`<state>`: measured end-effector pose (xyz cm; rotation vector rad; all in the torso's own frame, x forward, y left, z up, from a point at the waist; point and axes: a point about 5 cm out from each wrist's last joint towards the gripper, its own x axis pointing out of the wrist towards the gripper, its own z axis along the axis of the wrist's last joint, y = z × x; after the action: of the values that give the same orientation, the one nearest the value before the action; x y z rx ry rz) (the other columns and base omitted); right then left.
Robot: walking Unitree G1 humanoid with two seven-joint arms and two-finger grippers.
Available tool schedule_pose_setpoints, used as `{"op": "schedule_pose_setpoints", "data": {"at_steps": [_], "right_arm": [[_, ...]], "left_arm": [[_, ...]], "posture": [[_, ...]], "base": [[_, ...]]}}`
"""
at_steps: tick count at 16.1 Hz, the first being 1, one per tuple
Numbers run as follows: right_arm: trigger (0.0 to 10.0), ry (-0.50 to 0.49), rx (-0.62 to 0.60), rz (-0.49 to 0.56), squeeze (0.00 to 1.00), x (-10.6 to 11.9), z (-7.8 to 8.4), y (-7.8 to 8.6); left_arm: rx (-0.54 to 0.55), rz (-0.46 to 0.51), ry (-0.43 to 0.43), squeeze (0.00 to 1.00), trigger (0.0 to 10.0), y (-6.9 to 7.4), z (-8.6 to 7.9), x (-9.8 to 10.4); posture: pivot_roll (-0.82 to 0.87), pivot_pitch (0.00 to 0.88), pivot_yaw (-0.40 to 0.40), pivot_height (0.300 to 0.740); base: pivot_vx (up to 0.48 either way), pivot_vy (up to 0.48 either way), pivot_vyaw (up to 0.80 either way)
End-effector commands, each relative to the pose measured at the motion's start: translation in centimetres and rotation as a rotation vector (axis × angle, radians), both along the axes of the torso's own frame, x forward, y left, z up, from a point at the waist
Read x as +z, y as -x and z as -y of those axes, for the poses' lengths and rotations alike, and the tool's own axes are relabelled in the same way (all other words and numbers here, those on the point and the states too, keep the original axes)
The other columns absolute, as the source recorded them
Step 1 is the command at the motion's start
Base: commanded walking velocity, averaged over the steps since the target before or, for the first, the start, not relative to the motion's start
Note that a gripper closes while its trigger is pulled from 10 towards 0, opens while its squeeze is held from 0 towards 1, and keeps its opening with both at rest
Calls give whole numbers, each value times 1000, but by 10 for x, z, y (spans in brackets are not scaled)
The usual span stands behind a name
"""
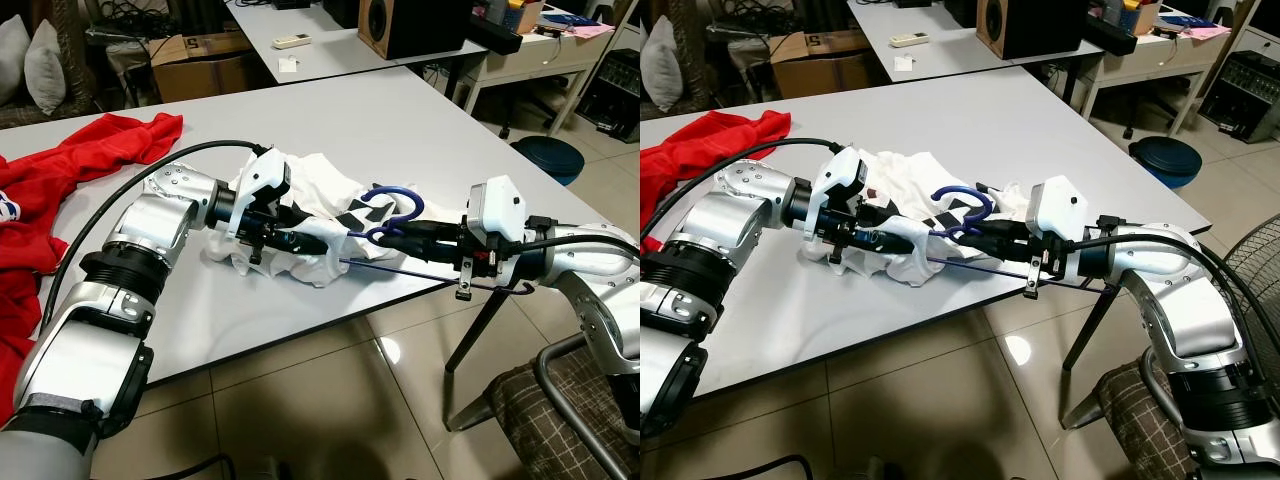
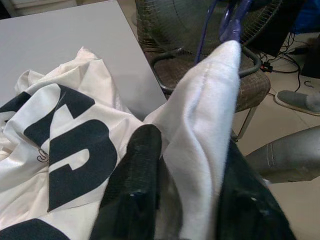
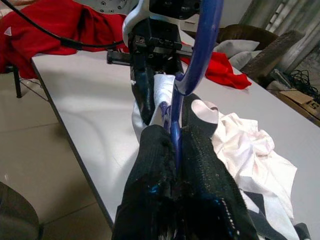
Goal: Hang hanger
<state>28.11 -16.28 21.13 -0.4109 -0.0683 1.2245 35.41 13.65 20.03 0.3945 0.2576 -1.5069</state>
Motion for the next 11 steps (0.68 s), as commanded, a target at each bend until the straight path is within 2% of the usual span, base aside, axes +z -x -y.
{"op": "schedule_pose_setpoints", "data": {"at_steps": [1, 2, 3, 4, 7, 11], "right_arm": [[10000, 10, 20, 23, 0, 5, 0, 0], [10000, 8, 20, 6, 0, 4, 0, -1], [10000, 7, 19, -3, 110, 3, 1, -1], [10000, -1, 5, -16, 1000, 4, 2, -3], [10000, -3, -27, -14, 1000, 9, 13, -4], [10000, -35, -46, -5, 1000, 26, 36, 11]], "left_arm": [[-6, 30, 14, 0, 0, -2, 2, 8], [-8, 30, 23, 0, 0, -1, 2, 9], [-8, 29, 27, 0, 0, -1, 1, 9], [-2, 33, 37, 0, 0, -2, 1, 9], [81, 58, 50, 0, 0, -6, -6, 6], [279, 114, 98, 0, 0, -16, -15, -1]], "posture": [[-32, 0, 64, 740], [-31, 0, 63, 740], [-30, 0, 62, 740], [-29, 0, 63, 740], [-30, 0, 67, 740], [-35, 0, 75, 740]], "base": [[0, 0, 0], [0, 0, 0], [0, 0, 0], [0, 0, 0], [0, 0, 0], [0, 0, 0]]}}
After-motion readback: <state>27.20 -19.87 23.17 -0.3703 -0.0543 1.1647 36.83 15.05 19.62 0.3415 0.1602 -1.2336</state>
